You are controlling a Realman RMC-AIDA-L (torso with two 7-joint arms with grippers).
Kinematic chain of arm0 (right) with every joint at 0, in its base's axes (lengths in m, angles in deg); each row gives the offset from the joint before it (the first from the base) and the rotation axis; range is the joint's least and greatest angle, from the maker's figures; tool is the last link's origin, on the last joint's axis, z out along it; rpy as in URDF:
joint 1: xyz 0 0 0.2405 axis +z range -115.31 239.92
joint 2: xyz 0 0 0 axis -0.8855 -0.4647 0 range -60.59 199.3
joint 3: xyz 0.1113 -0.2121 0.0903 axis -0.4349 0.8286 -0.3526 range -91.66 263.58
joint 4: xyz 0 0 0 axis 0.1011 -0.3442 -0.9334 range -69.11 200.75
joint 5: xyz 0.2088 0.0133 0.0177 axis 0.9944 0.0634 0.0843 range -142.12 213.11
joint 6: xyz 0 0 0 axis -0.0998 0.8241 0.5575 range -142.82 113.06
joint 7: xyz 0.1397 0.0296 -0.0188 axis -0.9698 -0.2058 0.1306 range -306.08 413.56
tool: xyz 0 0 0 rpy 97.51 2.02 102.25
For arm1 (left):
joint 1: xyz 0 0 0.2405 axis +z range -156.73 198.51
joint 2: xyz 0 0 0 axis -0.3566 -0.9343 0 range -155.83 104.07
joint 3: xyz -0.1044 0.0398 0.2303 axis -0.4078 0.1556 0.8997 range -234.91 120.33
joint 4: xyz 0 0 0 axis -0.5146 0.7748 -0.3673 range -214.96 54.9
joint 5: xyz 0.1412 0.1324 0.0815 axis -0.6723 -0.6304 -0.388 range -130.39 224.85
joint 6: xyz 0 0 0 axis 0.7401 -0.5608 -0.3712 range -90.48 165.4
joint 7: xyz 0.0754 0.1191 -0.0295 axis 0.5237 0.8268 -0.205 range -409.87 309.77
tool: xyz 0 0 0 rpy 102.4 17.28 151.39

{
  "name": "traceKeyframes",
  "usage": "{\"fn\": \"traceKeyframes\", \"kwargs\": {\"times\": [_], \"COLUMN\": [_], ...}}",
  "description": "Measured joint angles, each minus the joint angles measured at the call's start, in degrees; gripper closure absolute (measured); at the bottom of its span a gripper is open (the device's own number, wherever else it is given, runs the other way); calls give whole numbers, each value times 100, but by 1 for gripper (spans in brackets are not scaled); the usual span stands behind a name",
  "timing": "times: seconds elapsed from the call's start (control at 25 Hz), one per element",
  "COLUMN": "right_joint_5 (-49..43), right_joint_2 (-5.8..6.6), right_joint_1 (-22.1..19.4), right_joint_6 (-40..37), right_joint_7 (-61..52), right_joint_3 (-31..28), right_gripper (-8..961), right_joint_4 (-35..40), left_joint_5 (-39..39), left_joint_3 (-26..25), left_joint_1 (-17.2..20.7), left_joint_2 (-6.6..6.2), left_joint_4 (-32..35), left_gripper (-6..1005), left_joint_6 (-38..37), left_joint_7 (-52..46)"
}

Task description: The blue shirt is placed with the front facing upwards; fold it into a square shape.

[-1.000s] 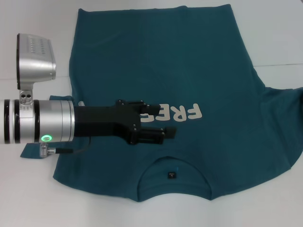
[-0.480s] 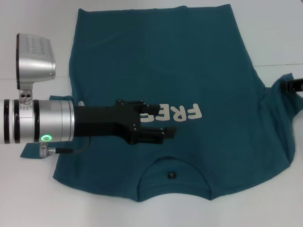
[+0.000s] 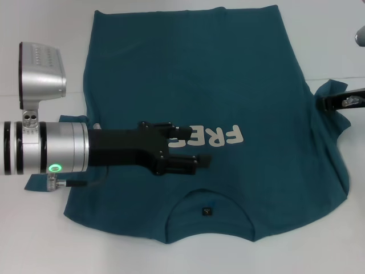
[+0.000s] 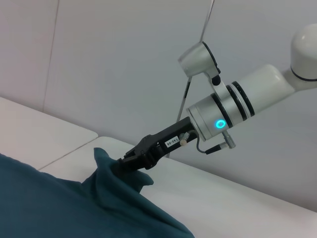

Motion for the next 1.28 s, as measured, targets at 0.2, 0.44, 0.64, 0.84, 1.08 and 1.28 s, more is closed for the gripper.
{"fn": "traceKeyframes", "kwargs": {"times": [0.2,0.44,0.64,0.84,1.08,1.28], "right_joint_5": [-302,-458,-849,-1144,-1227,-1451], "right_joint_2": [-1,113,159,169,224,235], "right_joint_1": [-26,-154,-220,-223,-224,-171], "right_joint_6": [75,239,376,562,825,968], "right_joint_7": [-254,-348,-577,-662,-648,-665], "right_joint_3": [32,-28,-31,-31,4,-16], "right_gripper": [916,916,915,915,915,915], "right_joint_4": [6,-87,-175,-347,-530,-542], "left_joint_5": [0,0,0,0,0,0], "left_joint_3": [0,14,32,37,45,45], "left_joint_1": [7,11,0,-6,-7,-7], "left_joint_2": [0,3,9,9,9,9], "left_joint_4": [-2,-1,-2,-1,-1,-1], "left_gripper": [164,164,163,163,163,163], "left_joint_6": [-7,-10,-2,0,-2,2], "left_joint_7": [-2,-4,-57,-67,-92,-120]}}
